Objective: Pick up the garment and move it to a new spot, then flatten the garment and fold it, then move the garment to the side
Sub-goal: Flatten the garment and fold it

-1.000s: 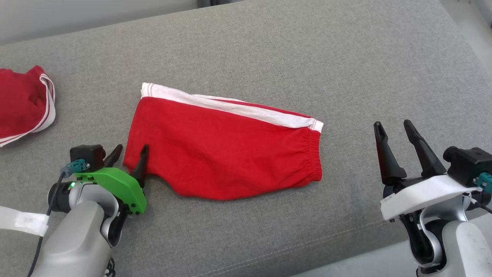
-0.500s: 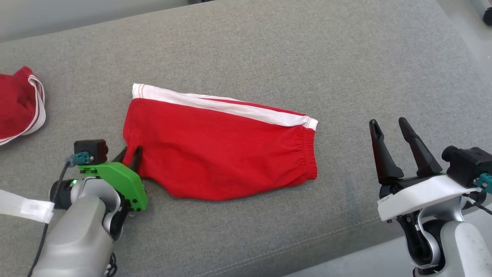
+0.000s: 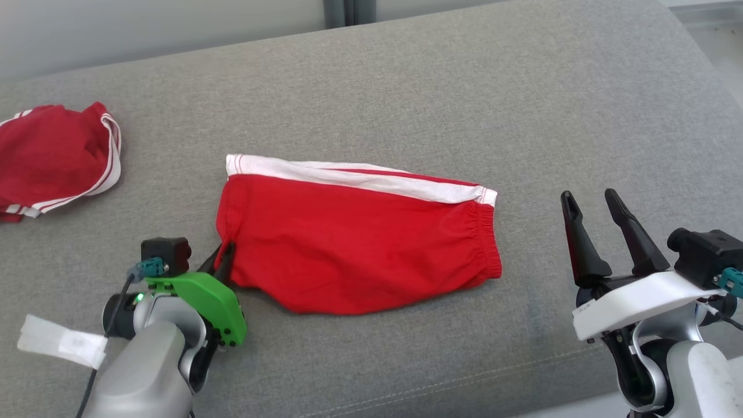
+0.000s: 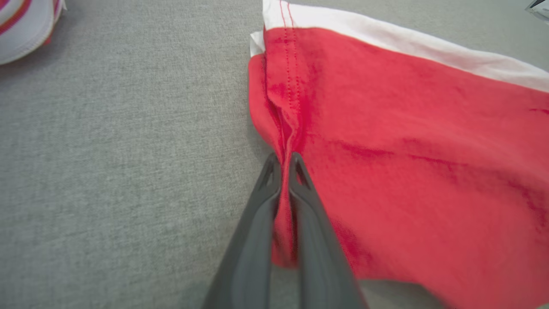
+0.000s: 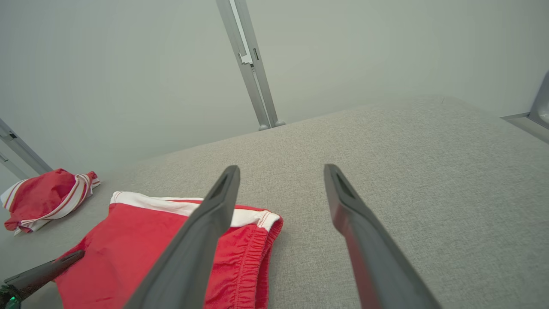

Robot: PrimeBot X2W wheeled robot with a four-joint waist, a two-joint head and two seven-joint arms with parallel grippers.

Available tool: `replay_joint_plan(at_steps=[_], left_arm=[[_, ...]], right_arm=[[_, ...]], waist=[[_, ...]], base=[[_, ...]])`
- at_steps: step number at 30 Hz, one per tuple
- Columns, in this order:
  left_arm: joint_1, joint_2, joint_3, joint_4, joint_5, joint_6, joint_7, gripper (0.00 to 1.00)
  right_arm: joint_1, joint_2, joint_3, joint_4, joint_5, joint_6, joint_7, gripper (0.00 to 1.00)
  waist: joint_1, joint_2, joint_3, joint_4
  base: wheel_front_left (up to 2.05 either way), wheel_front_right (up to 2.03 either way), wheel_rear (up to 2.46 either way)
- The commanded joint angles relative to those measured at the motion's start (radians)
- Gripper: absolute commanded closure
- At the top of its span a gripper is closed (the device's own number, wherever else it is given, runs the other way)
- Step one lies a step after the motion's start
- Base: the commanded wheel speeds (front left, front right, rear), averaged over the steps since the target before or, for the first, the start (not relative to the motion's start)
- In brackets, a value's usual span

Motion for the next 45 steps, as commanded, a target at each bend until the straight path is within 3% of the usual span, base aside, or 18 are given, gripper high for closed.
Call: replay_joint_plan(at_steps=[1, 17, 18, 20, 21, 28, 35, 45], left_arm=[[0.044, -0.002, 0.004, -0.019, -0.011, 0.017, -0.019, 1.00], [0.289, -0.032, 0.061, -0.292, -0.043, 0.145, -0.078, 1.00], [0.293, -0.032, 0.062, -0.300, -0.040, 0.150, -0.079, 0.84], [0.296, -0.029, 0.065, -0.316, -0.024, 0.159, -0.081, 0.38], [0.298, -0.029, 0.067, -0.323, -0.020, 0.163, -0.083, 0.00], [0.309, -0.002, 0.112, -0.408, 0.068, 0.200, -0.084, 0.00], [0.403, 0.033, 0.211, -0.605, 0.190, 0.251, -0.085, 0.00], [0.565, 0.027, 0.286, -0.789, 0.256, 0.292, -0.084, 0.00]], right_arm=[[0.016, -0.002, -0.005, 0.004, -0.011, 0.000, 0.007, 0.00], [0.004, -0.002, -0.033, 0.047, -0.032, 0.000, 0.051, 0.00], [0.001, -0.002, -0.033, 0.054, -0.031, 0.000, 0.050, 0.00], [-0.002, -0.002, -0.032, 0.065, -0.031, 0.000, 0.047, 0.00], [-0.003, -0.002, -0.031, 0.070, -0.030, 0.000, 0.045, 0.00], [-0.015, -0.002, -0.026, 0.099, -0.026, 0.000, 0.039, 0.00], [0.014, -0.002, -0.061, 0.144, -0.053, 0.000, 0.041, 0.00], [0.012, -0.002, -0.073, 0.249, -0.048, 0.000, 0.066, 0.00]], waist=[[0.0000, 0.0000, -0.035, 0.042], [0.0000, 0.0000, -0.081, 0.148], [0.0000, 0.0000, -0.082, 0.150], [0.0000, 0.0000, -0.085, 0.153], [0.0000, 0.0000, -0.086, 0.154], [0.0000, 0.0000, -0.095, 0.154], [0.0000, 0.0000, -0.108, 0.163], [0.0000, 0.0000, -0.139, 0.208]], base=[[0.00, 0.00, 0.00], [0.00, 0.00, 0.00], [0.00, 0.00, 0.00], [0.00, 0.00, 0.00], [0.00, 0.00, 0.00], [0.00, 0.00, 0.00], [0.00, 0.00, 0.00], [0.00, 0.00, 0.00]])
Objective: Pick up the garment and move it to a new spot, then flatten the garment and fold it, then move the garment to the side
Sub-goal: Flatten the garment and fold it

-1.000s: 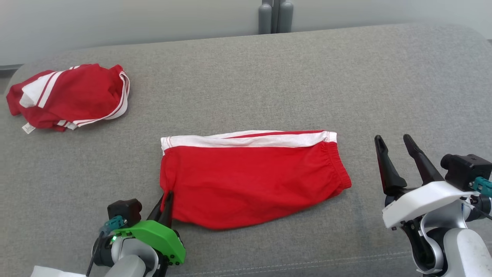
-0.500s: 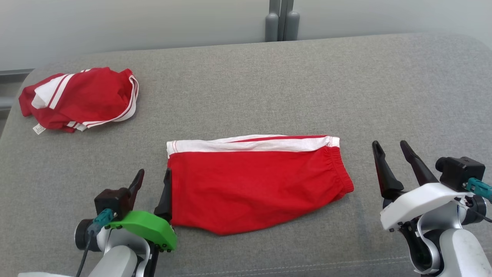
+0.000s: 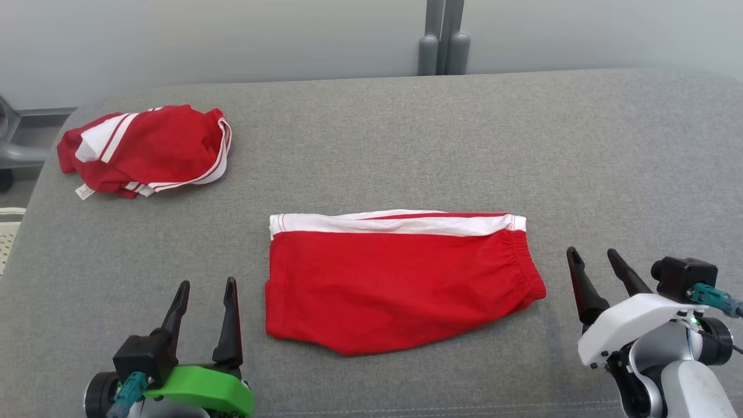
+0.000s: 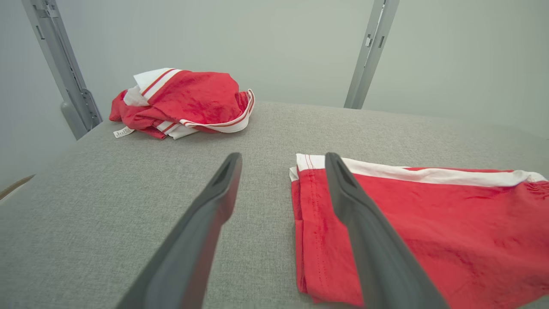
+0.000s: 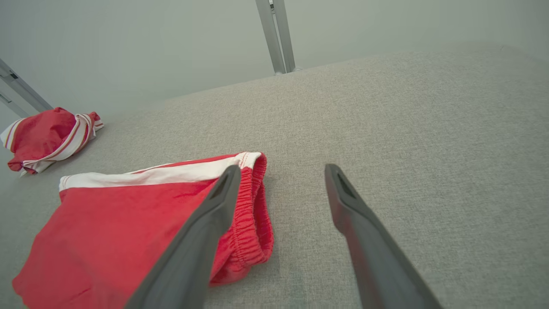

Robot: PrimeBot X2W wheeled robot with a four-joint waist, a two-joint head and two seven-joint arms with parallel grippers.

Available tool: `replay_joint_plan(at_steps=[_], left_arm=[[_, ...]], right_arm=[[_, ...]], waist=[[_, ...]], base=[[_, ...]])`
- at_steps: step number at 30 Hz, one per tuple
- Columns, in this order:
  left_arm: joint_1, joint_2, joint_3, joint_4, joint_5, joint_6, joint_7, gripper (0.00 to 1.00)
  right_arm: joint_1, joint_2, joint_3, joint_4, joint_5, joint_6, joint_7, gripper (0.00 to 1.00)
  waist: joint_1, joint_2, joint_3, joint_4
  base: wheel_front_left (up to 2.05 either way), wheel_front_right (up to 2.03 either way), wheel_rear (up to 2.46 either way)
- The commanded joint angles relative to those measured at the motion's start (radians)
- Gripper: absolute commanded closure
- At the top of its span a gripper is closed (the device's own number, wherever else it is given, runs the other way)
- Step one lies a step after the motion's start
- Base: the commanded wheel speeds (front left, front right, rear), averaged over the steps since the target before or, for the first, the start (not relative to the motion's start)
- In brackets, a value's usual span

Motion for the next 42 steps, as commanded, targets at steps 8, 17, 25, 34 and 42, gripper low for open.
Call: replay_joint_plan(at_steps=[8, 17, 25, 34, 42], left_arm=[[0.061, -0.017, 0.002, -0.049, 0.020, 0.010, 0.000, 0.00], [0.054, -0.025, 0.008, -0.065, 0.029, 0.006, 0.000, 0.00], [0.035, -0.033, 0.005, -0.061, 0.029, -0.002, 0.000, 0.00], [0.036, -0.035, 0.009, -0.053, 0.027, -0.003, 0.000, 0.00], [0.028, -0.033, 0.006, -0.052, 0.031, 0.000, 0.000, 0.00]], right_arm=[[-0.026, -0.020, 0.018, 0.093, 0.031, 0.000, 0.035, 0.00], [-0.106, -0.049, 0.022, 0.257, 0.117, 0.000, 0.060, 0.00], [-0.158, -0.054, -0.007, 0.407, 0.163, 0.000, 0.039, 0.00], [-0.165, -0.037, 0.017, 0.488, 0.276, 0.000, 0.056, 0.00], [-0.216, -0.040, 0.042, 0.505, 0.429, 0.000, 0.048, 1.00]], waist=[[0.0000, 0.0000, -0.021, 0.063], [0.0000, 0.0000, 0.012, 0.134], [0.0000, 0.0000, 0.046, 0.179], [0.0000, 0.0000, 0.052, 0.188], [0.0000, 0.0000, 0.056, 0.172]], base=[[0.00, 0.00, 0.00], [0.00, 0.00, 0.00], [0.00, 0.00, 0.00], [0.00, 0.00, 0.00], [0.00, 0.00, 0.00]])
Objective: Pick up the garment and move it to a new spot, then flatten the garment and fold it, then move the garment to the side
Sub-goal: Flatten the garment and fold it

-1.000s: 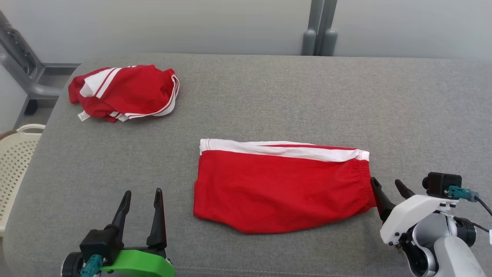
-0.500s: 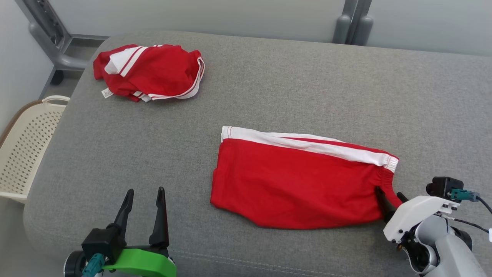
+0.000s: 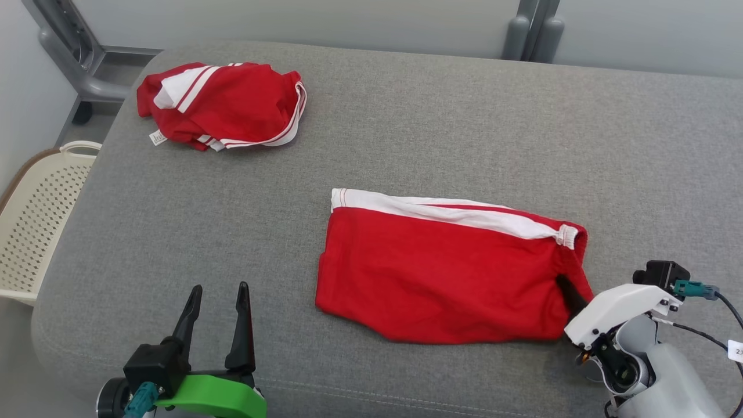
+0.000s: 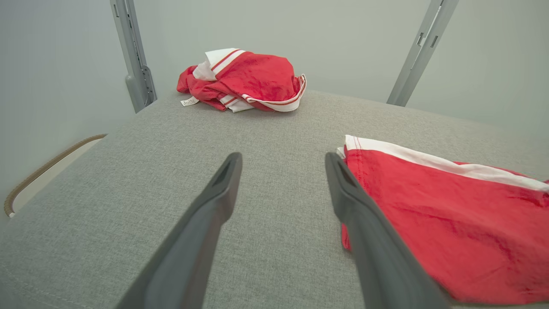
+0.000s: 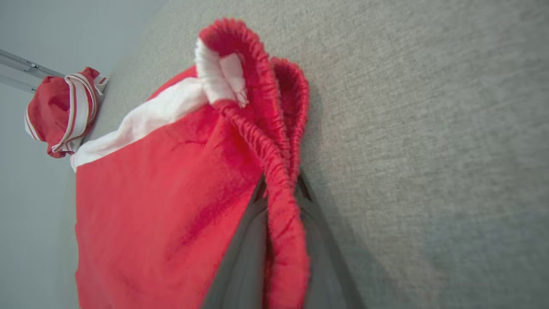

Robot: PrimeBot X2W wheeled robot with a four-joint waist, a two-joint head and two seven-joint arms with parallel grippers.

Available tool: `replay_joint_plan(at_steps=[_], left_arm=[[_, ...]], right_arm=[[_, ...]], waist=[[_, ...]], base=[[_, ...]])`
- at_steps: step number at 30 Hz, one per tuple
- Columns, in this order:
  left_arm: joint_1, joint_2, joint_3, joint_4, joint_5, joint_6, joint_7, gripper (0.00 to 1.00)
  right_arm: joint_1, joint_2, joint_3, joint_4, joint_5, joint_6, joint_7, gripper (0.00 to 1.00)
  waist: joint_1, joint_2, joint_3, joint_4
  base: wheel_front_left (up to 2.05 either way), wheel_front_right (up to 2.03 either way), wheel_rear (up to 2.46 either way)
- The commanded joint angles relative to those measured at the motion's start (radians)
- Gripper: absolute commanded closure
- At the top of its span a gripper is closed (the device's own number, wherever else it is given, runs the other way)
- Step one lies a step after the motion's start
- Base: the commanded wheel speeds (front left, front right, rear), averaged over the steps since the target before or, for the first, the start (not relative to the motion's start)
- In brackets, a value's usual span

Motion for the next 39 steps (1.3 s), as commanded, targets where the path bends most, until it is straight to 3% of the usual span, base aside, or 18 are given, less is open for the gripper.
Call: replay_joint_plan(at_steps=[1, 13, 23, 32, 39], left_arm=[[-0.015, 0.003, -0.001, 0.001, 0.007, 0.001, 0.000, 0.00], [-0.004, 0.004, -0.013, -0.001, 0.001, -0.004, 0.003, 0.00], [0.002, -0.002, -0.032, -0.005, -0.003, -0.009, 0.003, 0.00], [0.001, -0.008, -0.037, 0.002, -0.006, -0.015, 0.002, 0.00], [-0.007, -0.013, -0.042, 0.006, -0.007, -0.018, 0.001, 0.00]], right_arm=[[-0.016, -0.010, 0.006, 0.002, 0.041, 0.000, 0.007, 1.00], [-0.032, -0.132, 0.032, -0.059, 0.190, 0.000, 0.082, 1.00], [-0.068, -0.256, -0.061, -0.063, 0.150, 0.000, 0.171, 1.00], [-0.090, -0.188, -0.062, -0.099, 0.091, 0.000, 0.262, 1.00], [-0.072, -0.090, -0.007, -0.247, 0.084, 0.000, 0.333, 1.00]], waist=[[0.0000, 0.0000, 0.001, -0.005], [0.0000, 0.0000, -0.018, -0.058], [0.0000, 0.0000, -0.034, -0.112], [0.0000, 0.0000, -0.037, -0.141], [0.0000, 0.0000, -0.044, -0.145]], base=[[0.00, 0.00, 0.00], [0.00, 0.00, 0.00], [0.00, 0.00, 0.00], [0.00, 0.00, 0.00], [0.00, 0.00, 0.00]])
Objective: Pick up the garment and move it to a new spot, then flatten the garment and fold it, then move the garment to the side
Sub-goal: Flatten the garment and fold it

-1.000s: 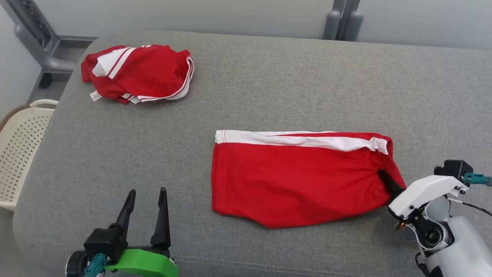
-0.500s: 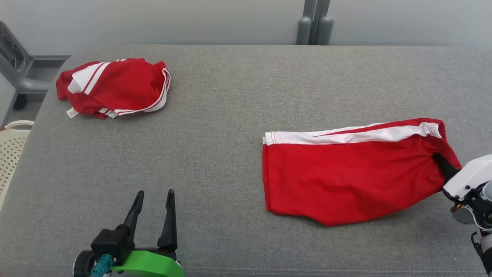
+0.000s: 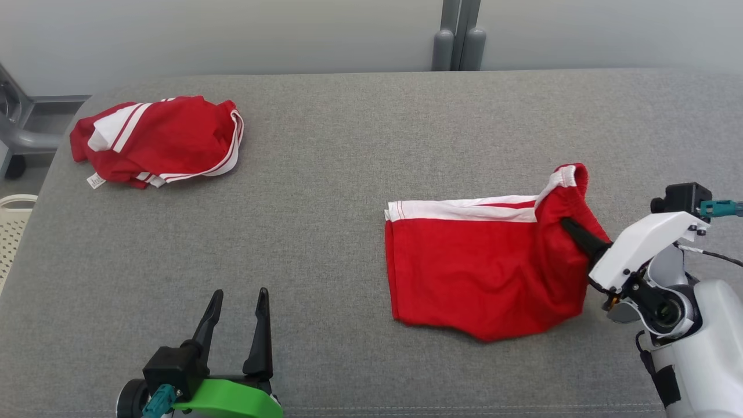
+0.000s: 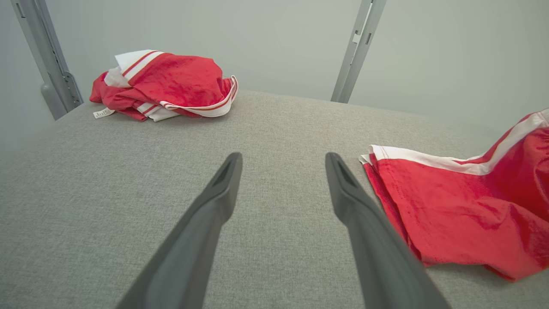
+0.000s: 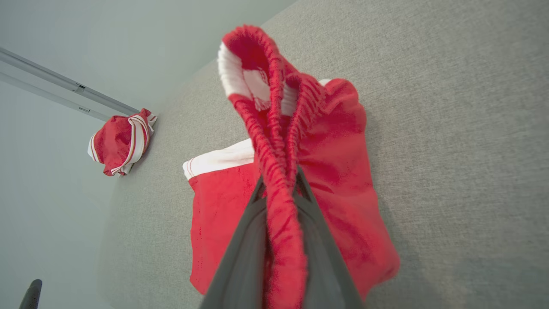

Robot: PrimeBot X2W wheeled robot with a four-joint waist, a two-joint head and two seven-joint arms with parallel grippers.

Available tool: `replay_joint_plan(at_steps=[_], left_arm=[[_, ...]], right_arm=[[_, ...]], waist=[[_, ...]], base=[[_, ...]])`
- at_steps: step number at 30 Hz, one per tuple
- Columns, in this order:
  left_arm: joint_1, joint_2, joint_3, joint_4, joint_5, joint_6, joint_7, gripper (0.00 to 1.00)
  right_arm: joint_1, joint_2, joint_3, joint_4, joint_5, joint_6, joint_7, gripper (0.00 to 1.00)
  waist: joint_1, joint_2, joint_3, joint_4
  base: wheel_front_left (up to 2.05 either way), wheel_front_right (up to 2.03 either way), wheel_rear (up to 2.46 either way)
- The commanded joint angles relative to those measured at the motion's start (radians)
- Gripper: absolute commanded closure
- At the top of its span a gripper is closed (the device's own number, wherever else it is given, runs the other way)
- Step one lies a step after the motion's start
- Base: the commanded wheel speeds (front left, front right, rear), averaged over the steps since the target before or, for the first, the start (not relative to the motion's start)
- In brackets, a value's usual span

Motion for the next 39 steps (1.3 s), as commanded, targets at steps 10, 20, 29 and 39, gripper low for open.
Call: replay_joint_plan(at_steps=[10, 20, 29, 39], left_arm=[[-0.015, -0.004, -0.003, -0.010, -0.003, -0.005, -0.004, 0.00], [-0.026, -0.017, -0.012, -0.005, -0.007, -0.011, -0.004, 0.00], [-0.036, -0.032, -0.018, 0.009, -0.005, -0.020, -0.005, 0.00], [-0.043, -0.046, -0.010, 0.023, 0.000, -0.031, -0.006, 0.00]], right_arm=[[0.047, 0.105, 0.100, -0.128, -0.072, 0.000, 0.051, 1.00], [-0.022, 0.122, 0.174, 0.011, -0.125, 0.000, -0.008, 1.00], [-0.136, 0.121, 0.266, 0.263, -0.135, 0.000, -0.122, 1.00], [-0.246, 0.121, 0.384, 0.459, -0.139, 0.000, -0.228, 0.00]], waist=[[0.0000, 0.0000, -0.007, 0.028], [0.0000, 0.0000, -0.011, 0.059], [0.0000, 0.0000, -0.008, 0.094], [0.0000, 0.0000, -0.008, 0.105]], base=[[0.00, 0.00, 0.00], [0.00, 0.00, 0.00], [0.00, 0.00, 0.00], [0.00, 0.00, 0.00]])
